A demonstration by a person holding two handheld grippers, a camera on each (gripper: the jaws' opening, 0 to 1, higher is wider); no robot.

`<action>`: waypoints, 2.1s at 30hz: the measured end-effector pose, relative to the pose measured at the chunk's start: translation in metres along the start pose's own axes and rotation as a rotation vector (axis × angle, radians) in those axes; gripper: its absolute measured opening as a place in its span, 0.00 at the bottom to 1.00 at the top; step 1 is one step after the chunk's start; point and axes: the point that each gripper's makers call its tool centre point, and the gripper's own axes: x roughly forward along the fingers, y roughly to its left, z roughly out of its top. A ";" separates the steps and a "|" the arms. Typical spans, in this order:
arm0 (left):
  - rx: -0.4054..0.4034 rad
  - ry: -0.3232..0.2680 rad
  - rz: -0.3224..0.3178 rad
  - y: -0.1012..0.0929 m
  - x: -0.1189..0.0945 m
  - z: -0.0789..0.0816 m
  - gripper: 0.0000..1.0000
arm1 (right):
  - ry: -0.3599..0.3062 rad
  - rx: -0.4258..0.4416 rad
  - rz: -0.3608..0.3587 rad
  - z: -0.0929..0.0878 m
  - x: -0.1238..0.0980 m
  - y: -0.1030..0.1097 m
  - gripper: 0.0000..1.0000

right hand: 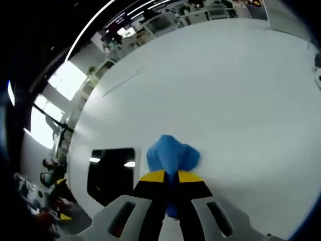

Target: Wipe the mirror surface with the cleaning cloth until all visible marks leave the cleaned area.

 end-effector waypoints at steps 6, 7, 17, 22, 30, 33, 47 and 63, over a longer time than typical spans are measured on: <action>-0.002 0.006 0.001 0.000 0.000 -0.001 1.00 | 0.012 0.001 -0.001 -0.004 0.012 0.005 0.02; -0.002 0.006 0.001 -0.001 0.000 -0.001 1.00 | 0.013 0.005 -0.001 -0.004 0.013 0.007 0.02; 0.000 0.015 0.005 0.001 0.001 -0.002 1.00 | 0.007 -0.047 0.015 -0.014 0.014 0.020 0.09; -0.002 0.010 0.001 0.002 0.001 -0.002 1.00 | -0.059 -0.086 0.035 -0.003 -0.002 0.019 0.12; -0.009 -0.004 -0.008 0.000 -0.001 -0.003 1.00 | -0.168 -0.270 0.057 0.004 -0.039 0.024 0.22; 0.009 0.011 -0.018 -0.004 -0.002 -0.005 1.00 | -0.220 -0.308 0.063 0.008 -0.062 0.021 0.28; 0.044 0.031 0.025 0.010 -0.018 -0.019 1.00 | -0.371 -0.565 -0.012 -0.004 -0.149 -0.021 0.51; -0.012 -0.004 0.189 0.030 -0.025 -0.008 1.00 | -0.426 -0.524 0.015 -0.013 -0.101 0.022 0.75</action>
